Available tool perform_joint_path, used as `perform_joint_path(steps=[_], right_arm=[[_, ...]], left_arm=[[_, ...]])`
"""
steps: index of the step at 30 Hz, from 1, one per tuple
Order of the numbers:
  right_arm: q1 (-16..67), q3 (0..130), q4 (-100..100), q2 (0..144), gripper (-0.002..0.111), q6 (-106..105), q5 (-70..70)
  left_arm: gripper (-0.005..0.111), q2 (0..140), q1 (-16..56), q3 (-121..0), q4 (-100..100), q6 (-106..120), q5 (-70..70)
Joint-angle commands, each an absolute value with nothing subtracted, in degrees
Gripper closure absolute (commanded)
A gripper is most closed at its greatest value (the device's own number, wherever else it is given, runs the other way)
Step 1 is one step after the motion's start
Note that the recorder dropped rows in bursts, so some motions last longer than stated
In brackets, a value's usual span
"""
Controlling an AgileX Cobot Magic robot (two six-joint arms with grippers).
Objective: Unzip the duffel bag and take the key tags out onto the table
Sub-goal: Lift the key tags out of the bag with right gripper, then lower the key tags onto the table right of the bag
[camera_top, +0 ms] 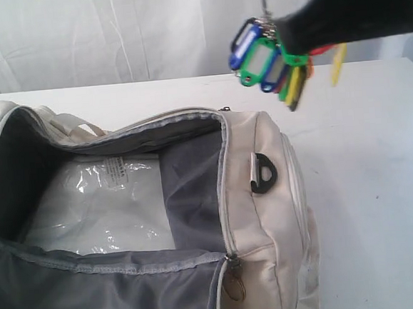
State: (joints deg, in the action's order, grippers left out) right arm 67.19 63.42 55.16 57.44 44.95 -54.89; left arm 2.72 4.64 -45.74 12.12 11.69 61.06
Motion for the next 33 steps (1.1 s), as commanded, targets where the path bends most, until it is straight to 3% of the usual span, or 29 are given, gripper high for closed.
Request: perform_joint_path(steps=[1, 16, 33], right_arm=[[67.2, 58.5, 53.8, 50.9, 0.108, 45.6, -61.1], [67.2, 39.5, 54.1, 46.1, 0.108, 55.3, -65.5], [67.2, 24.7, 57.7, 46.6, 0.108, 74.1, -54.2]], left_arm=[[0.107, 2.4, 4.7, -45.4, 11.9, 11.8, 61.7], [0.107, 2.4, 4.7, -45.4, 11.9, 11.8, 61.7], [0.107, 2.4, 4.7, -45.4, 12.5, 11.8, 61.6]])
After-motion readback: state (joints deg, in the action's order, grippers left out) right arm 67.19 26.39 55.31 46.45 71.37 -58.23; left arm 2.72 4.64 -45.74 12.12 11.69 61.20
